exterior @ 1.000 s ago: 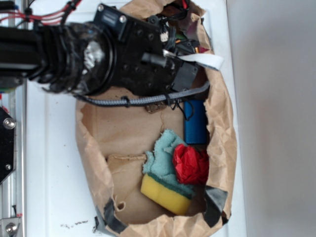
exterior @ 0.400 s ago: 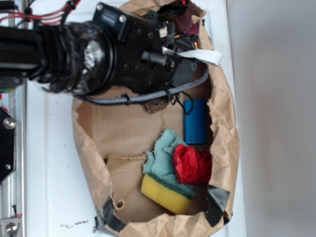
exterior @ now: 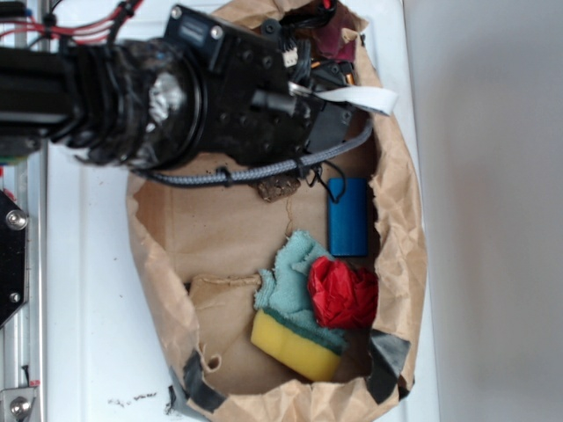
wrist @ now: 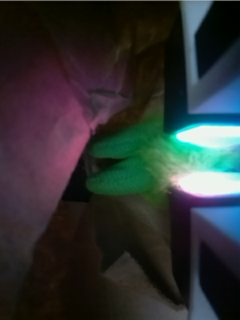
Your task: Grab the green animal.
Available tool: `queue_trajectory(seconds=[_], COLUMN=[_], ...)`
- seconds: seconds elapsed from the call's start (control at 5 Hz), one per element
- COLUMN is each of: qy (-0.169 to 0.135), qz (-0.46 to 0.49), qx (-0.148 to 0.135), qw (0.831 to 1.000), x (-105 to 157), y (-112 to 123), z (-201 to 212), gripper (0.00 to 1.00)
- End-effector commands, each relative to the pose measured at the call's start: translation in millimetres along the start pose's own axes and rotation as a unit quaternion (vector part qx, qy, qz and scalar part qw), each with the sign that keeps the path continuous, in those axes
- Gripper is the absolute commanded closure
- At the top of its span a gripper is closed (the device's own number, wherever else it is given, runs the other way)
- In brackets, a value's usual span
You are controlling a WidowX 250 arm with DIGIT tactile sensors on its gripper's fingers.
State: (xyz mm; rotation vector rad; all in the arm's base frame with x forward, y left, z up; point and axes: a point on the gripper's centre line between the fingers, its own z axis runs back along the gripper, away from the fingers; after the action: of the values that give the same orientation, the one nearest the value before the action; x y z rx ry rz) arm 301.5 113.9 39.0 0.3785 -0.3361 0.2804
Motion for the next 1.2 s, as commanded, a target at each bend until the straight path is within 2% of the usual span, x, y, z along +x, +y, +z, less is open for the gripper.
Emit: queue_trajectory(seconds=[0.0, 0.4, 0.6, 0.8, 1.0], qy=[0.016, 0.012, 0.010, 0.007, 0.010], qz=[-0.003, 0.001, 0.007, 0.010, 0.006], qx=[-0.066, -0.114, -0.117, -0.098, -0.083], qw=[0.998, 0.993, 0.993, 0.995, 0.997], x=[41.1, 45.1, 46.0, 47.3, 46.2], y=[1.1, 5.8, 9.0, 9.5, 11.6], z=[57.4, 90.2, 93.3, 81.2, 68.3], gripper=[1.00, 1.00, 1.00, 1.00, 0.00])
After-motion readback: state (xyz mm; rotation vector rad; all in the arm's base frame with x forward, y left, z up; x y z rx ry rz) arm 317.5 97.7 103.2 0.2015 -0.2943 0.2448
